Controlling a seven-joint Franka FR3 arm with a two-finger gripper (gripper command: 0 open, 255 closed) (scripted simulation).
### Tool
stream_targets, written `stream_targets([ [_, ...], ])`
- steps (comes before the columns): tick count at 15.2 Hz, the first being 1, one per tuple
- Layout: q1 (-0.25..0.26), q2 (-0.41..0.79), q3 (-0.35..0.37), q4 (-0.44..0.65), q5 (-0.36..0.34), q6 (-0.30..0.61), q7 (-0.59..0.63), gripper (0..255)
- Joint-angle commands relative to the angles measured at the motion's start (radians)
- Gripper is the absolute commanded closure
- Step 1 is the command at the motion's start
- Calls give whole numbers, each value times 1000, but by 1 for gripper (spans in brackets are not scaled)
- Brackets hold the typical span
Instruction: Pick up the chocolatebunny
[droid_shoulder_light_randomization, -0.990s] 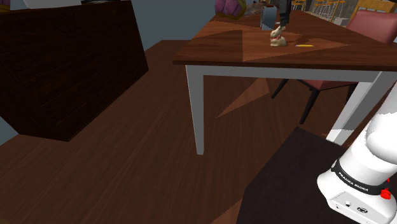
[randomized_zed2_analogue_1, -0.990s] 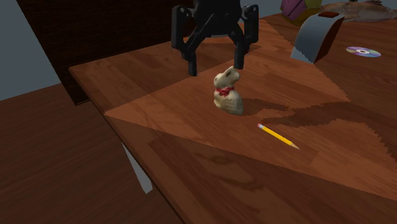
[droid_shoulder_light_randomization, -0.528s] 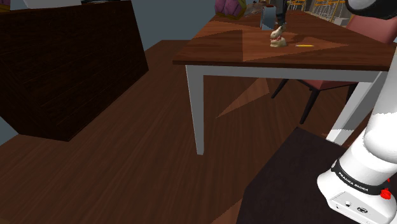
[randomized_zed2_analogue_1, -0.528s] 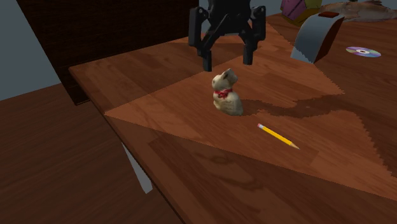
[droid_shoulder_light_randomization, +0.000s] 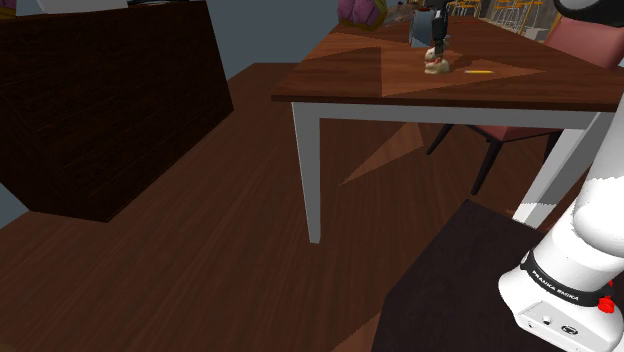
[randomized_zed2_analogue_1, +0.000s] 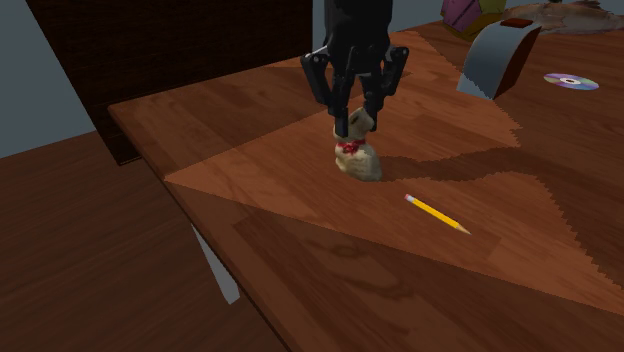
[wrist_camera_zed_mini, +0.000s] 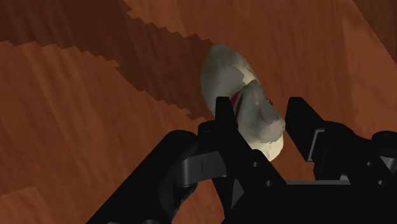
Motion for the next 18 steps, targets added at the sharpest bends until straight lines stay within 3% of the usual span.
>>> stream_targets([
  [1,0,0,0,0,0,1,0,255],
  [7,0,-3,0,-6,-1,4,0,255],
  [18,-41,102,-10,295,34,-196,-43,255],
])
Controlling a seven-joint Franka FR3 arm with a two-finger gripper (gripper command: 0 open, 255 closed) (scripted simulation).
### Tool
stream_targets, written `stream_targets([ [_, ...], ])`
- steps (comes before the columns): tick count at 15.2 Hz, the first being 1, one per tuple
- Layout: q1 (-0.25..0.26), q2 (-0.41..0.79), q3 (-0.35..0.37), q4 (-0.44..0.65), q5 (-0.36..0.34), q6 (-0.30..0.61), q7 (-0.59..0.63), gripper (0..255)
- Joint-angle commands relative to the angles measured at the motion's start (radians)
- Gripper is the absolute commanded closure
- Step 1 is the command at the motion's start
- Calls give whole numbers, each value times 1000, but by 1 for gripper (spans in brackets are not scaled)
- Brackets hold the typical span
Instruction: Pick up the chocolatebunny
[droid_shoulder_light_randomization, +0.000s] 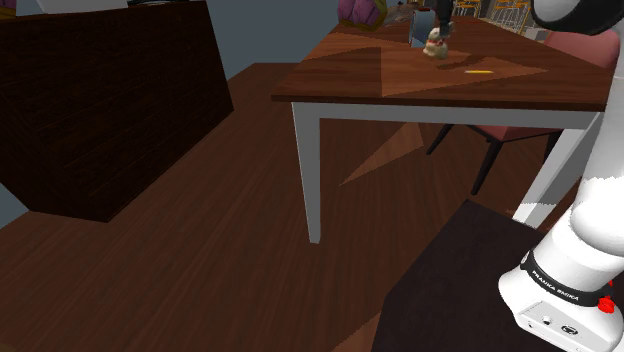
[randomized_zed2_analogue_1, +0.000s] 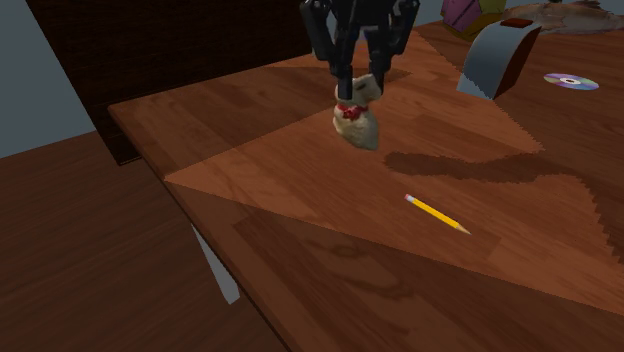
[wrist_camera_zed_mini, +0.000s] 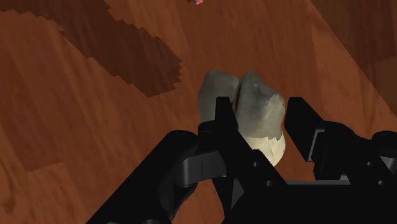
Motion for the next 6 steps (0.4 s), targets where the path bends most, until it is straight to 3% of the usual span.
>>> stream_targets([
  [1,-15,34,-2,80,12,-48,-11,255],
  [4,-44,93,-5,216,34,-125,-28,255],
  [6,-46,97,-4,225,35,-130,-28,255],
])
